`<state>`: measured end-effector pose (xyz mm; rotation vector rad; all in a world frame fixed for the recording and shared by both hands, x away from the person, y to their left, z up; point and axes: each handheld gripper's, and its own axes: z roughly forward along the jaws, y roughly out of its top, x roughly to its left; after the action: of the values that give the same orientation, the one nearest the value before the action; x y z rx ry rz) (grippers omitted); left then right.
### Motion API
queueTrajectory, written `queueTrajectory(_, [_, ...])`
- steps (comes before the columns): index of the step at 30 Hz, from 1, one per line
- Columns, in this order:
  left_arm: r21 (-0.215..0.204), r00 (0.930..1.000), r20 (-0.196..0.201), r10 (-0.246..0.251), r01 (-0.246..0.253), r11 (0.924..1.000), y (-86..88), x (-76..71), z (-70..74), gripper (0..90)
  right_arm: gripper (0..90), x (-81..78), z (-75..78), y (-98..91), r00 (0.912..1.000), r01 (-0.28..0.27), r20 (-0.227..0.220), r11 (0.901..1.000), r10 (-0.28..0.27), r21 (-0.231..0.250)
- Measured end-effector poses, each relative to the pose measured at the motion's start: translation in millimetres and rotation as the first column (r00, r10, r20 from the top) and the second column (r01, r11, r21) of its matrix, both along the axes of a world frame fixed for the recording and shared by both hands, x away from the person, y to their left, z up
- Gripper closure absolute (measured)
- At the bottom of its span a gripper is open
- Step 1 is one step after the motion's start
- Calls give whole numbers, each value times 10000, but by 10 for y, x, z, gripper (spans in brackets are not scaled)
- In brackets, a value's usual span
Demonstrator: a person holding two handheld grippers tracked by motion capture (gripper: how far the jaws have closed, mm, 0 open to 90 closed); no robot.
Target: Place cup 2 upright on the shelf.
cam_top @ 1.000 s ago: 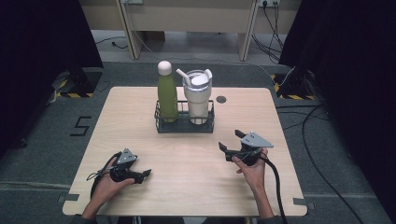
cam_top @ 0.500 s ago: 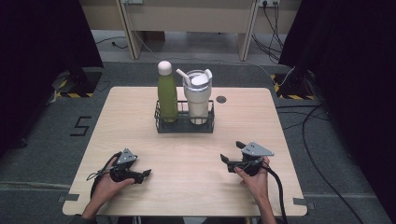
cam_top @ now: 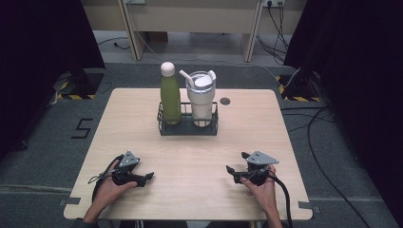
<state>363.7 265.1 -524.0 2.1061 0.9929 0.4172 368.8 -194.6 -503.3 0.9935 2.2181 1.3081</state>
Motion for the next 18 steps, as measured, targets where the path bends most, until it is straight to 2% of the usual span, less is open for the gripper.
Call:
queueTrajectory(6, [8,10000,2,-9,9,10000,1,1,0,131,153,-26,-27,-13,9993,48,-370,9989,-65,-474])
queueTrajectory(9, [6,10000,4,-7,7,10000,1,1,0,131,154,-44,-43,2,9980,-52,-638,9959,-5,-898])
queueTrajectory(18, [6,10000,1,-8,8,10000,1,0,0,131,155,-101,-105,4,9947,-99,-1024,9931,-22,-1166])
